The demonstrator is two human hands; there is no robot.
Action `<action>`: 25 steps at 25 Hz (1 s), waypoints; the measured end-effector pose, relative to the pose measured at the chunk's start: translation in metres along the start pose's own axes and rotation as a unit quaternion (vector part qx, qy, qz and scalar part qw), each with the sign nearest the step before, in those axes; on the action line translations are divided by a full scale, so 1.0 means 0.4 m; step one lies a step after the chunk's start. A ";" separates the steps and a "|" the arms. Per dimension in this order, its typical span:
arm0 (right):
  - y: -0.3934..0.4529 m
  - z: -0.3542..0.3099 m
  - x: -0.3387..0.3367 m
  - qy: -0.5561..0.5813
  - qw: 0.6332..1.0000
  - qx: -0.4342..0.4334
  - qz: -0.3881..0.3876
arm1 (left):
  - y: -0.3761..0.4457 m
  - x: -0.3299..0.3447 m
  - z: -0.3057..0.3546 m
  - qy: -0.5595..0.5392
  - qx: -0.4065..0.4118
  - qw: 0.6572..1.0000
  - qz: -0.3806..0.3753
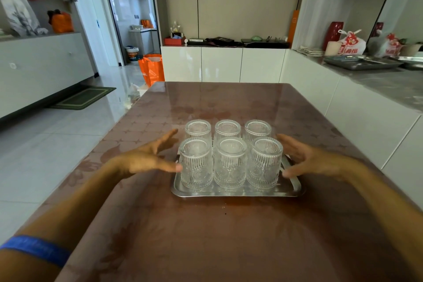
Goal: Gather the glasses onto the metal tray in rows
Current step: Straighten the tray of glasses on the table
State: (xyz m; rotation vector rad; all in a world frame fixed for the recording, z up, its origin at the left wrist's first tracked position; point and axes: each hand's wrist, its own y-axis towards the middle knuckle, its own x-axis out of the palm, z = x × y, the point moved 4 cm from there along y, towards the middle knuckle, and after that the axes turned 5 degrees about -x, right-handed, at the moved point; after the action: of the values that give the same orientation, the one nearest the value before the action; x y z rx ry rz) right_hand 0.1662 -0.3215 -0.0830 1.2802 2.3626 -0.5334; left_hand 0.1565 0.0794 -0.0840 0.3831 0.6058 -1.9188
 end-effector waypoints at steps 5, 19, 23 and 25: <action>0.024 -0.056 0.008 0.381 0.848 -0.049 0.365 | 0.026 0.026 0.035 -0.332 0.056 0.918 0.208; 0.019 -0.083 0.127 0.279 0.807 -0.020 0.521 | 0.060 0.102 0.076 -0.318 0.033 0.922 0.218; -0.085 -0.143 0.176 0.141 0.855 -0.246 0.434 | 0.047 -0.041 0.199 -0.092 0.099 0.944 0.302; -0.063 -0.167 0.270 0.074 0.942 -0.226 0.234 | 0.092 -0.033 0.285 0.035 0.104 0.971 0.210</action>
State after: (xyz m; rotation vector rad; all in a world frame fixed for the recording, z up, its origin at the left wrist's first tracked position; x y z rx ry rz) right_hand 0.0799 -0.2252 -0.0780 1.6101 2.0093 0.2482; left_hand 0.1962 0.0121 0.0078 0.6611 0.3332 -1.5667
